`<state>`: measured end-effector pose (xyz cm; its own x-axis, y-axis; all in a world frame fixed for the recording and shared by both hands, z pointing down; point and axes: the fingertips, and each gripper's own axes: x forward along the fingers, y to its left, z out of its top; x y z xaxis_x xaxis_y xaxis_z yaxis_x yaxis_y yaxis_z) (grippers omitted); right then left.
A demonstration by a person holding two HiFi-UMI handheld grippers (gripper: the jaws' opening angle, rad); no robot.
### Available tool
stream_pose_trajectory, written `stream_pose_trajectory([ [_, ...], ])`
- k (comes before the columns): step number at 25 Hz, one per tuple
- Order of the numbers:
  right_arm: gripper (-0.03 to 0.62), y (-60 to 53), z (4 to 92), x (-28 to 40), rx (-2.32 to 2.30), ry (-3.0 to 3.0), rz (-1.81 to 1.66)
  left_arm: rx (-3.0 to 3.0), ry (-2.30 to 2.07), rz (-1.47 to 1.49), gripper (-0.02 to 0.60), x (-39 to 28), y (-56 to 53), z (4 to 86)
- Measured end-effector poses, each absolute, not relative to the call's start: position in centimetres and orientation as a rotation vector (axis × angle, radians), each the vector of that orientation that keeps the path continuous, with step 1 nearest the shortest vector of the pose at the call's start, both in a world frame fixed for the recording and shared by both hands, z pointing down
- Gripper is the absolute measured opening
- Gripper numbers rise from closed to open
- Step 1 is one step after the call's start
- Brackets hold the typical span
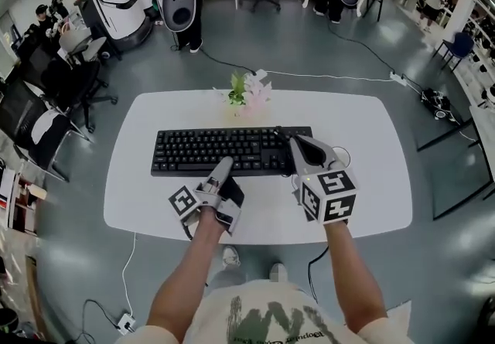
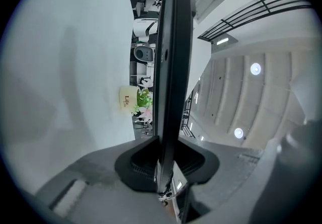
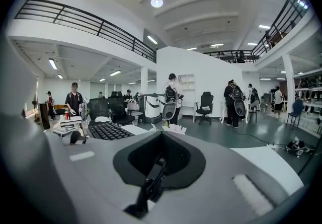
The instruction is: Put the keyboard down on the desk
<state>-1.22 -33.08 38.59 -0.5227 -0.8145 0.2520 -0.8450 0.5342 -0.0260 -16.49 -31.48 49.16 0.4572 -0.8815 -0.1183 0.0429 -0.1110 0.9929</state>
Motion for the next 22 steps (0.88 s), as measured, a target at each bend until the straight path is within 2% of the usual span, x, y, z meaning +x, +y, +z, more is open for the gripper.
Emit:
stream_pose_trajectory([
  [22,-0.001,-34.1,43.1,-2.2,1.446,-2.442,0.31,1.322,-0.762,-0.828,0.092,-16.0,-34.3,57.5],
])
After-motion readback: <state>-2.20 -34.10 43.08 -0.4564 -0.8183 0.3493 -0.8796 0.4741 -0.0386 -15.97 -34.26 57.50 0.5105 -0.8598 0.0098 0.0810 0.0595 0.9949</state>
